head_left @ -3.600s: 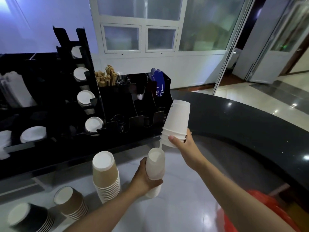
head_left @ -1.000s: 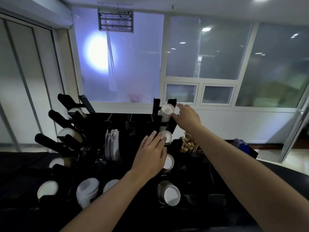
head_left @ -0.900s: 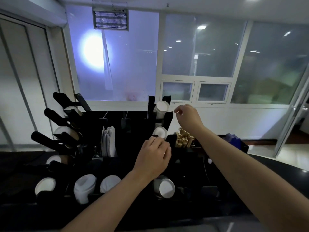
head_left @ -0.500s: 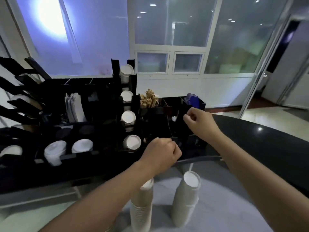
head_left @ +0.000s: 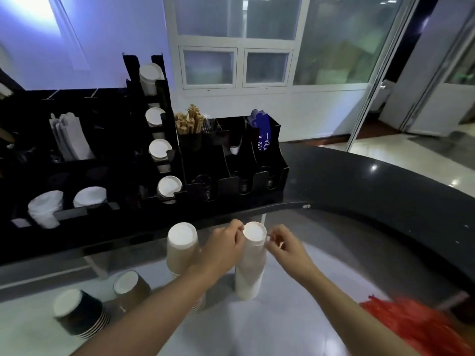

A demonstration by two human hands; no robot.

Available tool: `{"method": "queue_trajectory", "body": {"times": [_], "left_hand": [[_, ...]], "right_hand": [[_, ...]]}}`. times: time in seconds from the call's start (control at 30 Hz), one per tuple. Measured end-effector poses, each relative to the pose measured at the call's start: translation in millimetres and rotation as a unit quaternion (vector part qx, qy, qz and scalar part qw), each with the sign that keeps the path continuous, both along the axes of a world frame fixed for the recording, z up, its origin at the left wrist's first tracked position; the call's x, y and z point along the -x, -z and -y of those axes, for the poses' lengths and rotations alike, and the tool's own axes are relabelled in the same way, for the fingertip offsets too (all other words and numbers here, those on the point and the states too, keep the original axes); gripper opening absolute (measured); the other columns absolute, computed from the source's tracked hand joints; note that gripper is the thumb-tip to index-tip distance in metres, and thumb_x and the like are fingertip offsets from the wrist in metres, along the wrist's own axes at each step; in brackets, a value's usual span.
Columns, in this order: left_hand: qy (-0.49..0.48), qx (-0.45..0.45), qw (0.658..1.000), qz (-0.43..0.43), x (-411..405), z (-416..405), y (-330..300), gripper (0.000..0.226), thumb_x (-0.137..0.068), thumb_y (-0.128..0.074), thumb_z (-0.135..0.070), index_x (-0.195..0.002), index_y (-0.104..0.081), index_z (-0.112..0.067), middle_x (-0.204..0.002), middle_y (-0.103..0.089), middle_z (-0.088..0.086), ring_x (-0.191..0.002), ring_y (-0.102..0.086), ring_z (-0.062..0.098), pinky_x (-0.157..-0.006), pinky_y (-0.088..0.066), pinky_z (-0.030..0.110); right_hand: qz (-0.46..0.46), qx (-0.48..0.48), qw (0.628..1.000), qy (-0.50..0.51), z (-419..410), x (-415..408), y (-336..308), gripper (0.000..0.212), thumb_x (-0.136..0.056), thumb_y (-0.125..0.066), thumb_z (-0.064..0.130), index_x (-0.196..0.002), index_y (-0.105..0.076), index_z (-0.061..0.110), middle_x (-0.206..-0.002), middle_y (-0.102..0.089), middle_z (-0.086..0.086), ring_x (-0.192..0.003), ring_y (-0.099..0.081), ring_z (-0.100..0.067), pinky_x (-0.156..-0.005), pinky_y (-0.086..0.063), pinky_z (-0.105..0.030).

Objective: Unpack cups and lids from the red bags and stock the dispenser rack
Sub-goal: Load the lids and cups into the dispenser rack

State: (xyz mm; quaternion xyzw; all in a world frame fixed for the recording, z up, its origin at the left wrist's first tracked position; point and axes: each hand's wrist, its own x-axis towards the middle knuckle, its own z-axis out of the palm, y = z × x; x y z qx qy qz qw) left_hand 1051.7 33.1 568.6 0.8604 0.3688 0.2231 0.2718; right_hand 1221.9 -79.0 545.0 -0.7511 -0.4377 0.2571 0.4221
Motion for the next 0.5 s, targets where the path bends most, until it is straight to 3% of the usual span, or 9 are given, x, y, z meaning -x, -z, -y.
{"method": "queue_trajectory", "body": {"times": [0.03,0.1,0.17,0.27,0.37,0.5], "left_hand": [[-0.011,0.005,1.000,0.001,3,2,7,0.015,-0.101,-0.043,-0.025,-0.107,-0.057,-0.024,-0.089,-0.069,0.001,-0.081,-0.062,0.022,-0.068,-0.049,0.037],[-0.028,0.018,0.999,-0.008,9,5,23,0.017,-0.101,-0.044,-0.025,-0.113,-0.056,-0.025,-0.094,-0.070,0.000,-0.085,-0.063,0.021,-0.070,-0.047,0.034],[-0.045,0.053,0.997,-0.016,15,9,39,0.019,-0.101,-0.043,-0.025,-0.117,-0.053,-0.028,-0.095,-0.070,-0.004,-0.085,-0.063,0.017,-0.075,-0.052,0.033],[-0.080,0.111,0.991,0.001,22,14,56,0.018,-0.101,-0.041,-0.026,-0.113,-0.052,-0.034,-0.099,-0.067,-0.007,-0.087,-0.061,0.007,-0.081,-0.055,0.031],[-0.084,0.148,0.985,-0.007,23,19,66,0.026,-0.099,-0.049,-0.031,-0.124,-0.051,-0.032,-0.120,-0.063,-0.006,-0.103,-0.060,0.009,-0.093,-0.054,0.035],[-0.020,0.182,0.980,-0.073,17,24,65,0.085,-0.083,-0.060,-0.064,-0.153,-0.026,-0.029,-0.154,-0.038,-0.006,-0.138,-0.041,0.016,-0.112,-0.039,0.036]], "right_hand": [[-0.035,0.011,0.999,-0.027,4,3,11,0.032,-0.087,-0.070,0.044,-0.110,-0.049,0.051,-0.105,-0.058,0.030,-0.094,-0.058,0.006,-0.078,-0.049,-0.015],[-0.092,0.020,0.994,-0.049,6,8,32,0.080,-0.078,-0.080,0.051,-0.141,-0.030,0.047,-0.137,-0.047,0.024,-0.124,-0.049,0.003,-0.104,-0.043,-0.025],[-0.114,0.023,0.992,-0.056,0,16,46,0.100,-0.072,-0.085,0.049,-0.148,-0.020,0.046,-0.144,-0.042,0.022,-0.131,-0.044,0.001,-0.107,-0.041,-0.031],[-0.097,0.018,0.995,-0.035,-13,25,55,0.092,-0.070,-0.085,0.048,-0.142,-0.029,0.045,-0.134,-0.051,0.022,-0.120,-0.052,0.000,-0.094,-0.048,-0.026],[-0.079,0.001,0.997,0.026,-21,23,52,0.075,-0.069,-0.085,0.051,-0.130,-0.043,0.043,-0.119,-0.060,0.022,-0.107,-0.060,-0.003,-0.080,-0.050,-0.022],[-0.201,-0.050,0.976,0.073,-19,-3,34,0.082,-0.062,-0.086,0.063,-0.129,-0.051,0.032,-0.115,-0.069,0.010,-0.098,-0.070,-0.009,-0.074,-0.059,-0.029]]}}
